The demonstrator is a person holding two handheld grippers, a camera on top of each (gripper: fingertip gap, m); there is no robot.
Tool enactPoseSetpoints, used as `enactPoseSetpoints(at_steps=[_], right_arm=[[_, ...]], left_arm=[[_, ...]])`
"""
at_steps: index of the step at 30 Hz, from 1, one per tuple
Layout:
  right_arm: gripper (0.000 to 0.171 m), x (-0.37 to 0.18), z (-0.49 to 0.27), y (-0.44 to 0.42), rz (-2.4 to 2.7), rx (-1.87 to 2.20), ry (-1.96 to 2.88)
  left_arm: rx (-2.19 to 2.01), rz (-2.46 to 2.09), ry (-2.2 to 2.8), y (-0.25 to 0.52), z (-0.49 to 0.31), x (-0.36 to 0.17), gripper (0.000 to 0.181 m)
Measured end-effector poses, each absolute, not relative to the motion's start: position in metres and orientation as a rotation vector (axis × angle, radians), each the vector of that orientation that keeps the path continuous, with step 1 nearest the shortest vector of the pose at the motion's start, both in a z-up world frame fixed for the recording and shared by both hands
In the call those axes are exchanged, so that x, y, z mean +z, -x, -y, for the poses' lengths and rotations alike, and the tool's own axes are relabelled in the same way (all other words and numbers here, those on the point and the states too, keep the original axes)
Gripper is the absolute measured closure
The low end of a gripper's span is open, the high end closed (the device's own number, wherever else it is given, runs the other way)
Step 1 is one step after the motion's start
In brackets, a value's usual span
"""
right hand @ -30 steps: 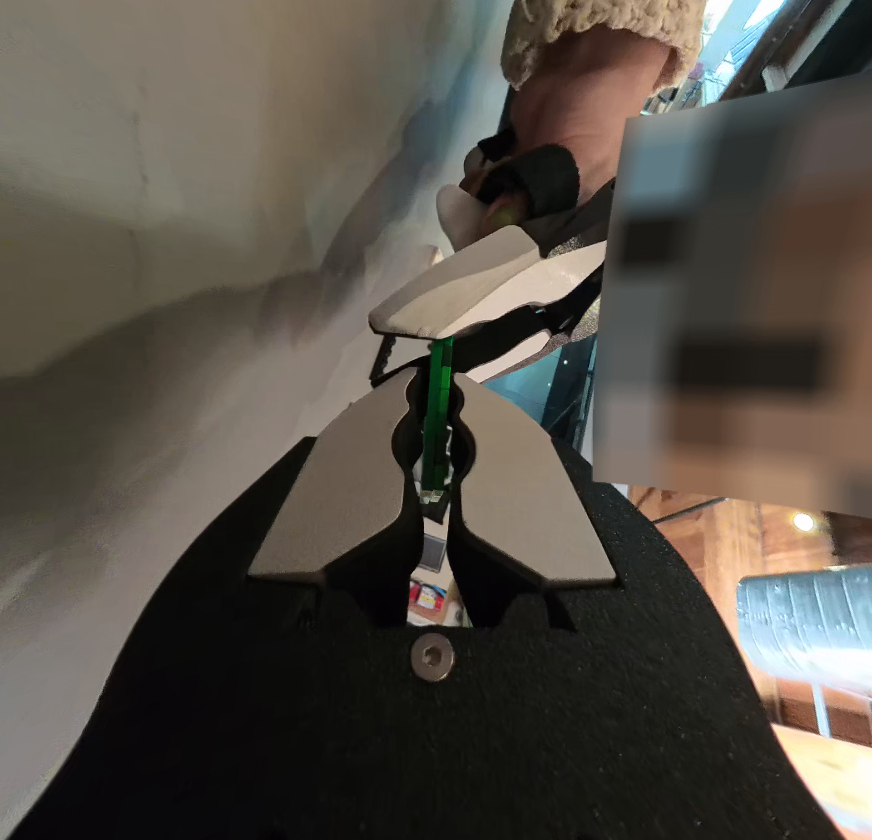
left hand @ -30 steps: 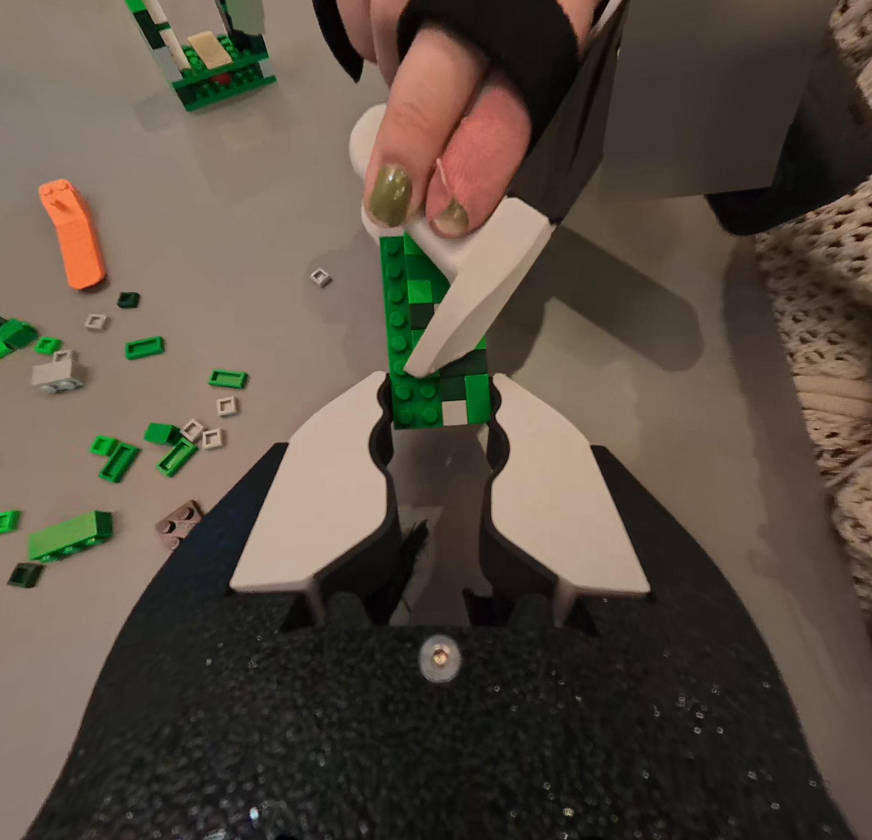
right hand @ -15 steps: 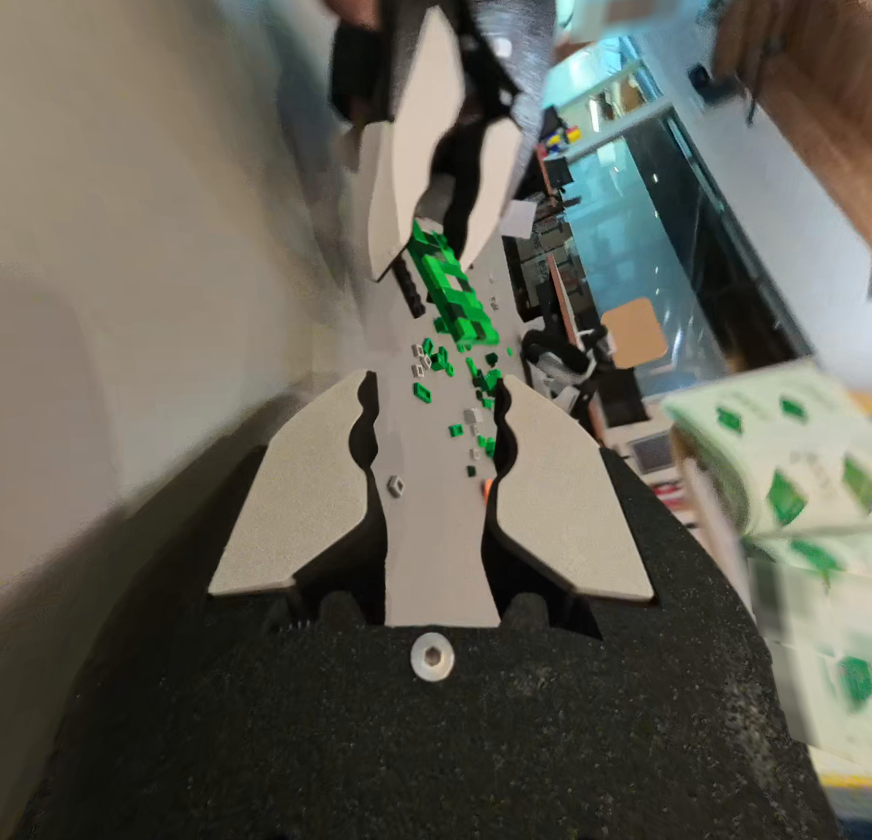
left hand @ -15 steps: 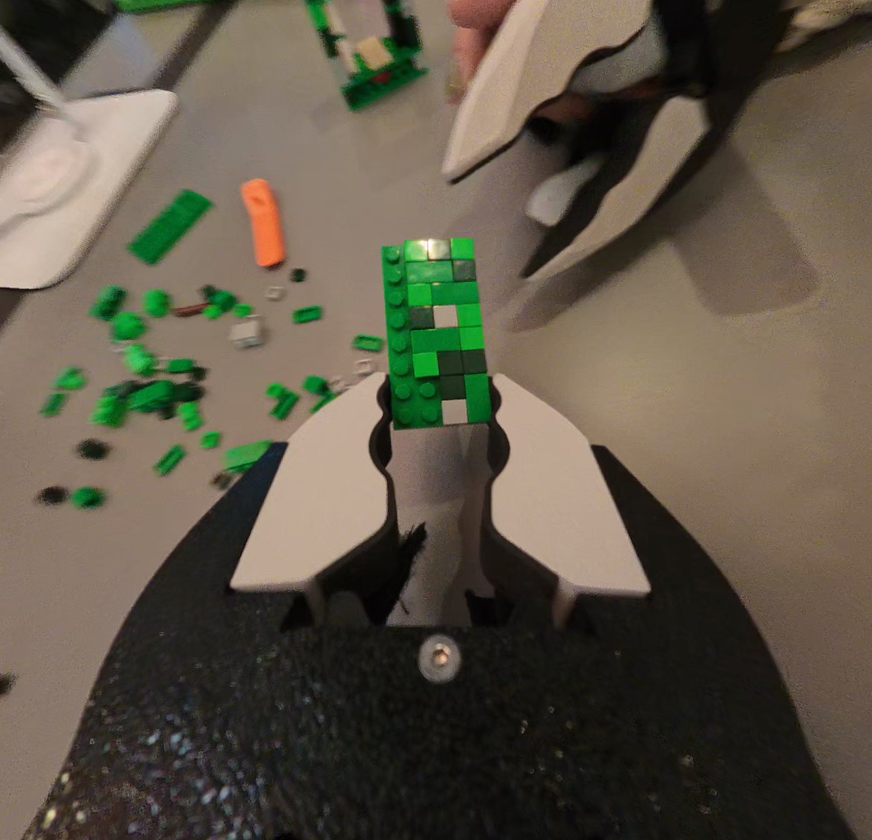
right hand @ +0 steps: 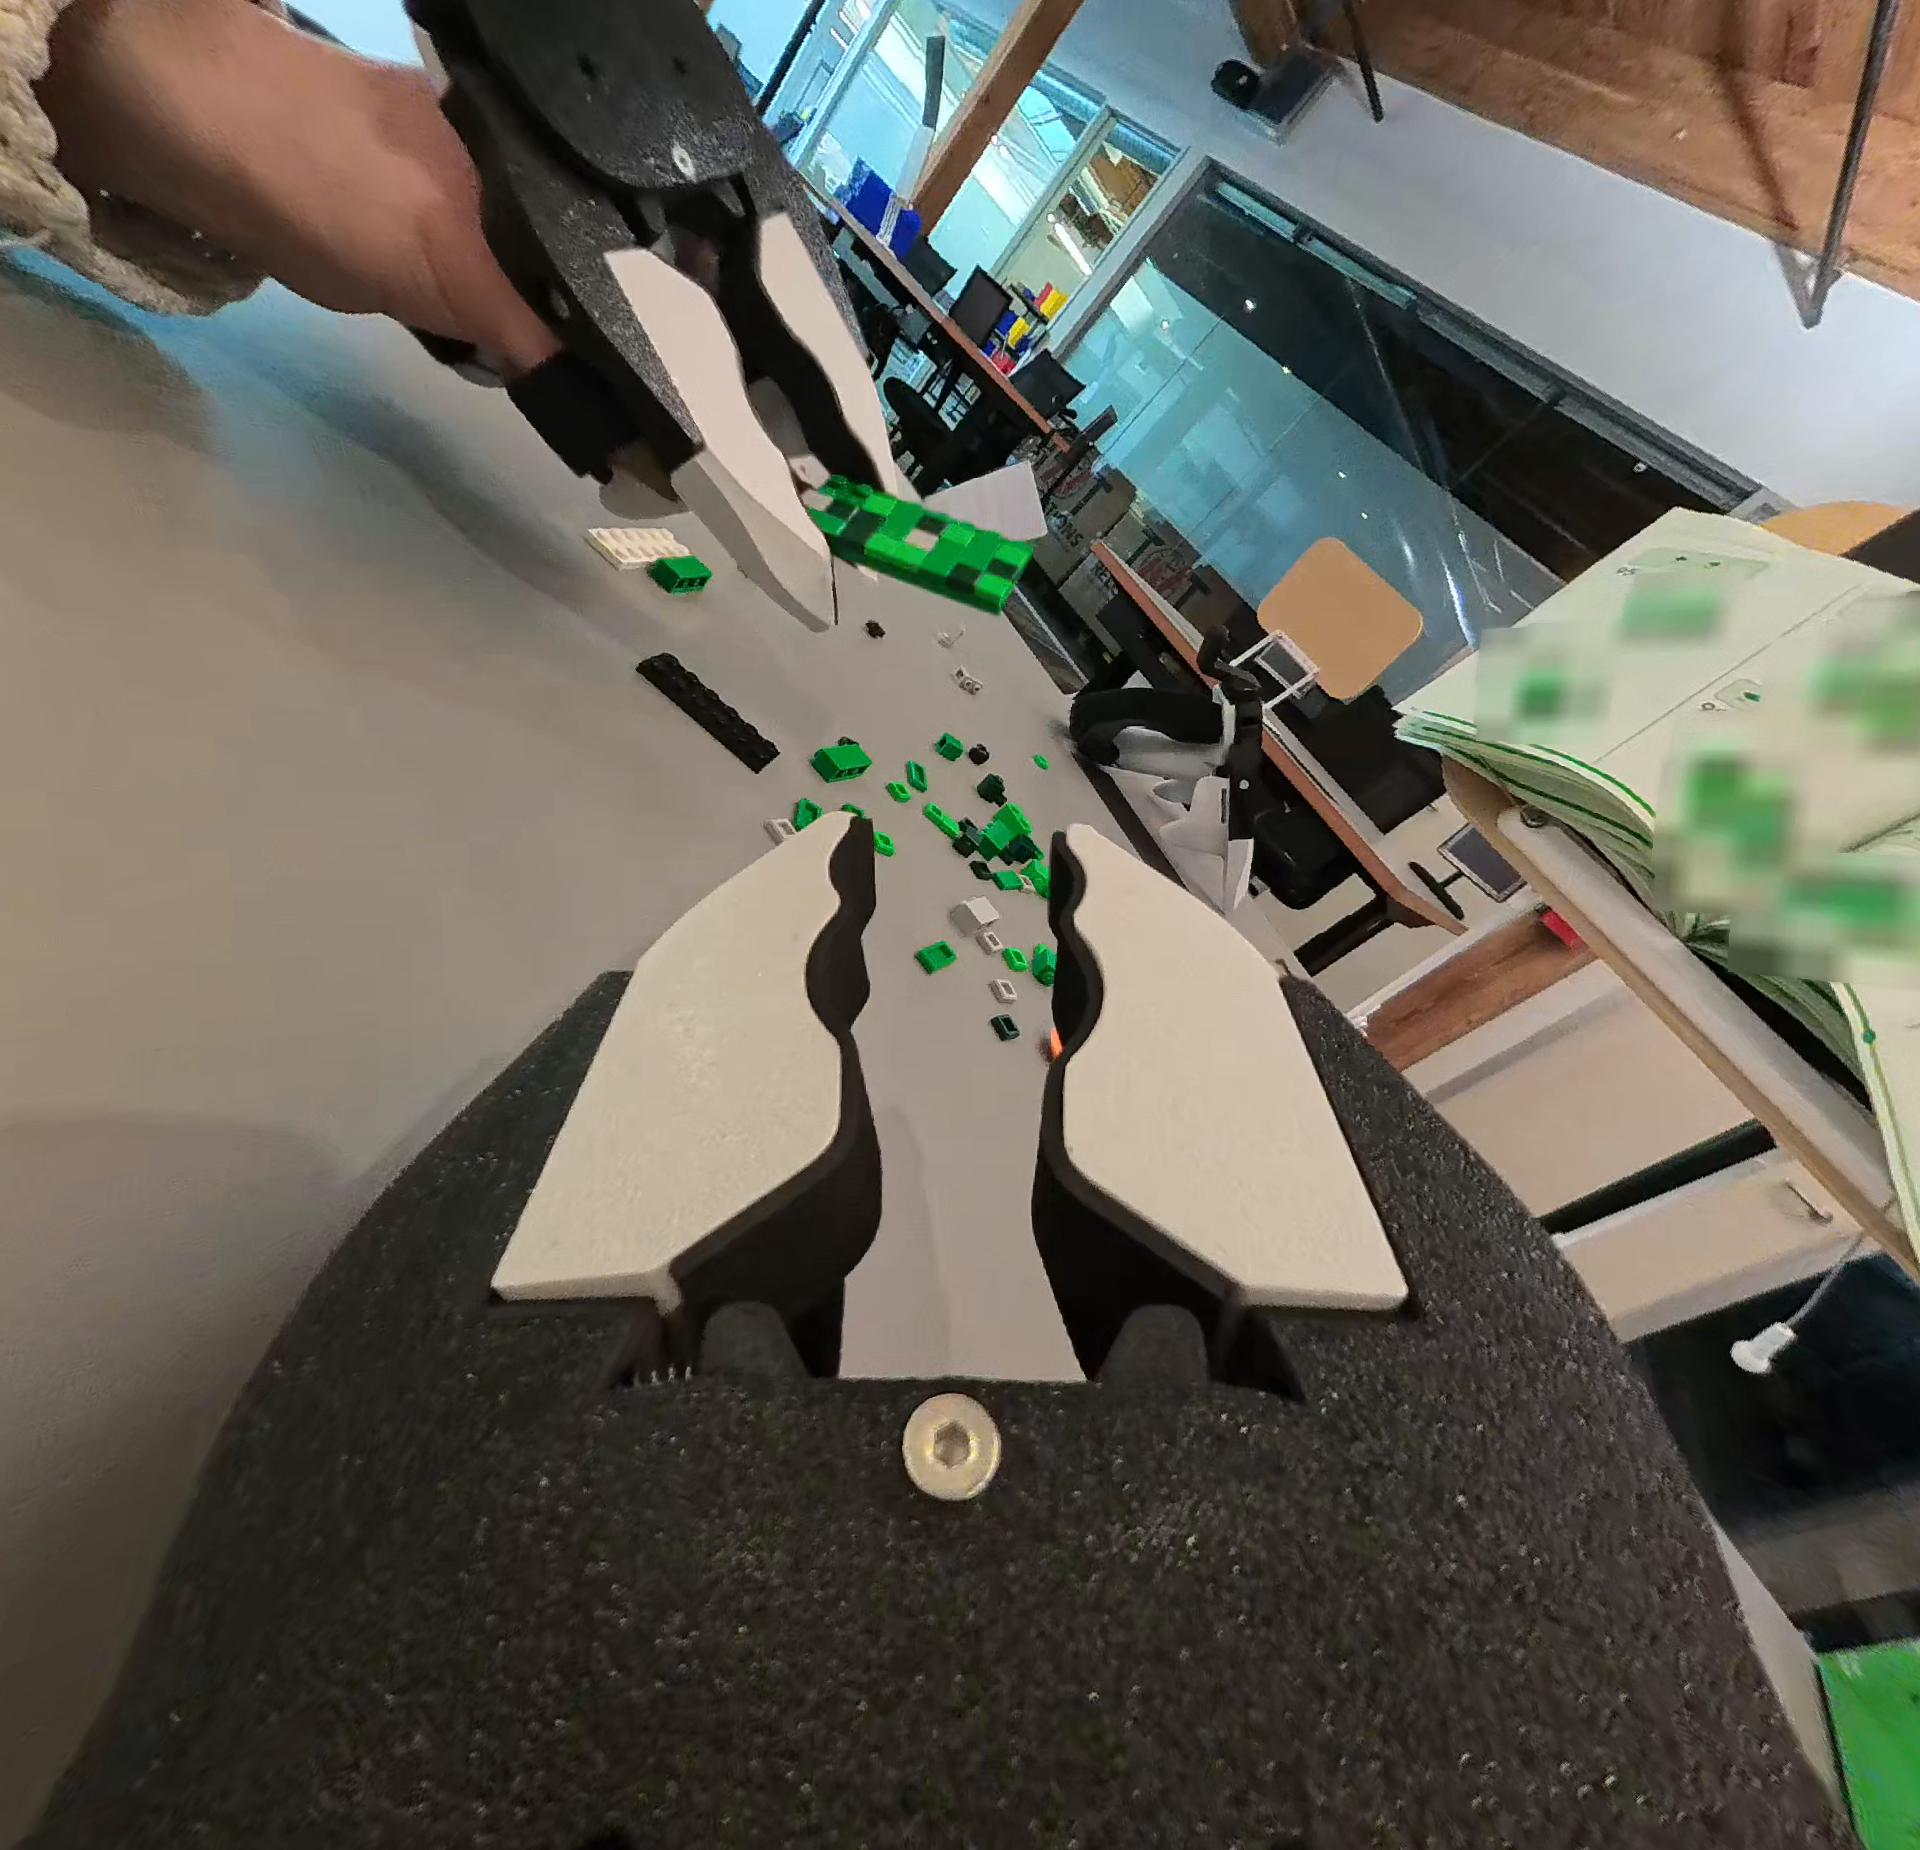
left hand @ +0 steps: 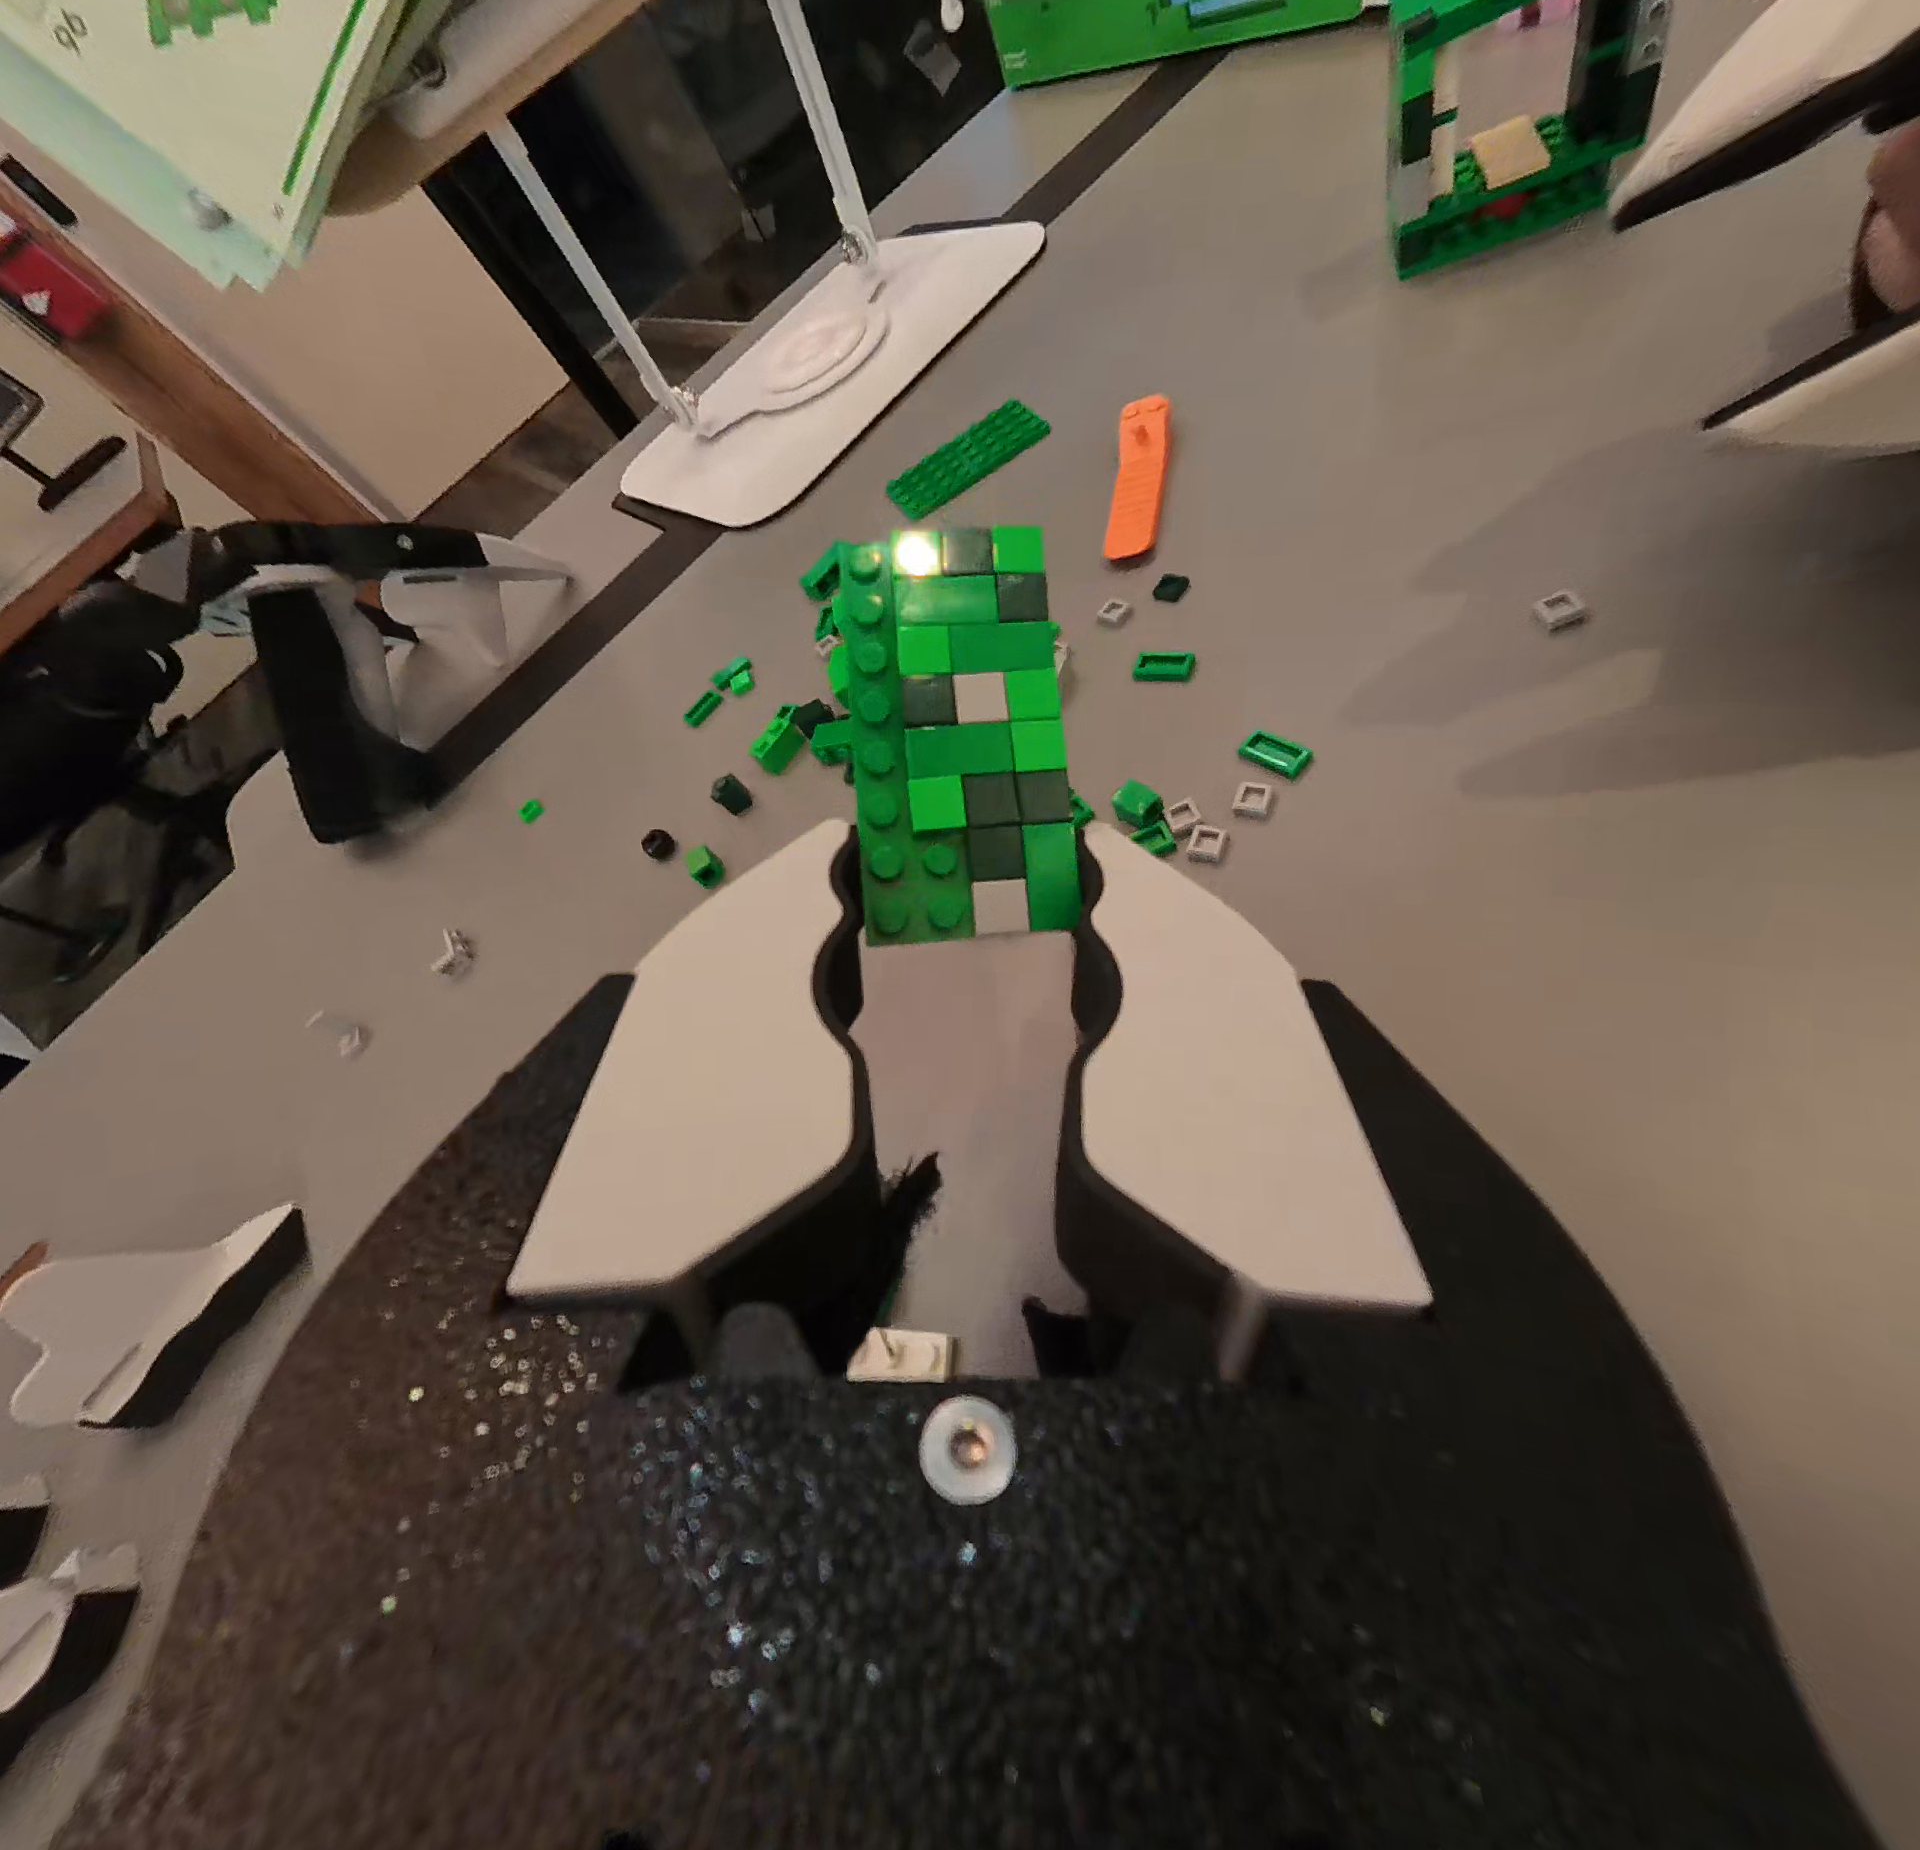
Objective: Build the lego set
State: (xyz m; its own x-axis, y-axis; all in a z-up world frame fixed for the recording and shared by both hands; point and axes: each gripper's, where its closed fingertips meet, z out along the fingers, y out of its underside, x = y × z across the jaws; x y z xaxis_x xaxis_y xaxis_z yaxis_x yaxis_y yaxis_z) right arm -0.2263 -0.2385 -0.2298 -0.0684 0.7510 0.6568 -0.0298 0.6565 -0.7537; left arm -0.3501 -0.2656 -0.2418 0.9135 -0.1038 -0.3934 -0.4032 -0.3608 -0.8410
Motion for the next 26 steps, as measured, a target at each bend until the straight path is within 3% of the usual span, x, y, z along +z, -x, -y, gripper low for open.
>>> enactPoseSetpoints(at_steps=[26], right_arm=[[0.148, -0.225, 0.232, 0.229, 1.487, 0.743, 0.647]], left_arm=[[0.105, -0.64, 1.925, 0.3, 0.269, -0.258, 0.144]])
